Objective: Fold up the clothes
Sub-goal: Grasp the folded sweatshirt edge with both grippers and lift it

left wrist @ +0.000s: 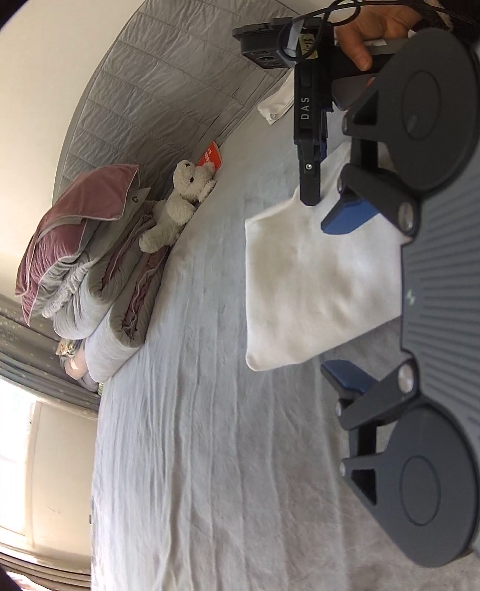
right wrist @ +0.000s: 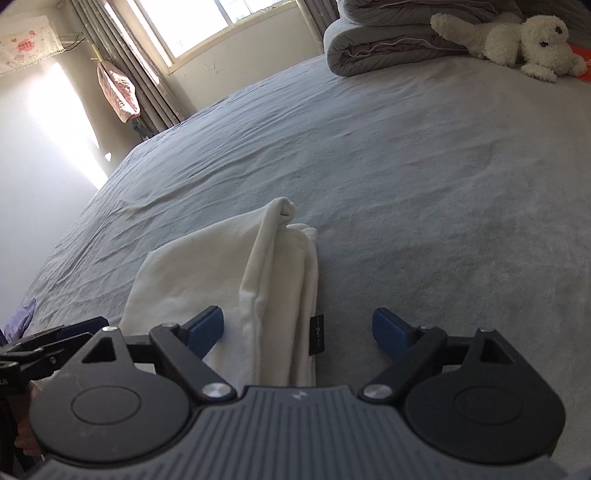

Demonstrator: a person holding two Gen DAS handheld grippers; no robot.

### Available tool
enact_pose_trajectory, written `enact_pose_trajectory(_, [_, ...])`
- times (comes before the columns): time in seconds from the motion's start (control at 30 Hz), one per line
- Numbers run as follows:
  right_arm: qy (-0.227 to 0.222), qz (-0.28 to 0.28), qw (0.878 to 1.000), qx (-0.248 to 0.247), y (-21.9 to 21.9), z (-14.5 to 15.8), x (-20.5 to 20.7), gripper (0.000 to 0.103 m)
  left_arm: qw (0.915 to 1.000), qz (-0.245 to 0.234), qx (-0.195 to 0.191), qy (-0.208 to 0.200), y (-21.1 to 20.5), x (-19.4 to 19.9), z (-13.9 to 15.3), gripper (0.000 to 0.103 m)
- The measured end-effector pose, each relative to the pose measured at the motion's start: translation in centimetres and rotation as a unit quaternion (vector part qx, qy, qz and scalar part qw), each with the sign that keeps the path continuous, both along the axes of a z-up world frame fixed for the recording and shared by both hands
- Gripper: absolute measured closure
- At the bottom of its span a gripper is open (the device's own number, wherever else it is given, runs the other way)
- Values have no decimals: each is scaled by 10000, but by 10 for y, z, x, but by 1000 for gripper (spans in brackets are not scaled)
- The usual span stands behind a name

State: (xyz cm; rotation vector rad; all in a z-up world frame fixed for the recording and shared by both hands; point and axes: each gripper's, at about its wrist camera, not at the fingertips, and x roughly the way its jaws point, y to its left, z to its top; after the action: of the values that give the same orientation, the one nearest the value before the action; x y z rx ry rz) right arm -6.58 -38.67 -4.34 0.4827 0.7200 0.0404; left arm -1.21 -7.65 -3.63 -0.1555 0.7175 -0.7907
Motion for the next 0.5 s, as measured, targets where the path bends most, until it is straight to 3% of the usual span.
enact_pose_trajectory(0.13, [-83,-64,9997,202,-5,-3,-5,13,9985,144,-208,490,4,13,-13,27])
enact_pose_trajectory(0.33, [-138,-96,9998,82,-3,-1,-9,18,9929,221,-607,998,5,20,-30,29])
enact_pose_trajectory(0.5, [-136,1,9990,424,-4,-4,-6,44,9885,285,-894,1187,1,23,-39,31])
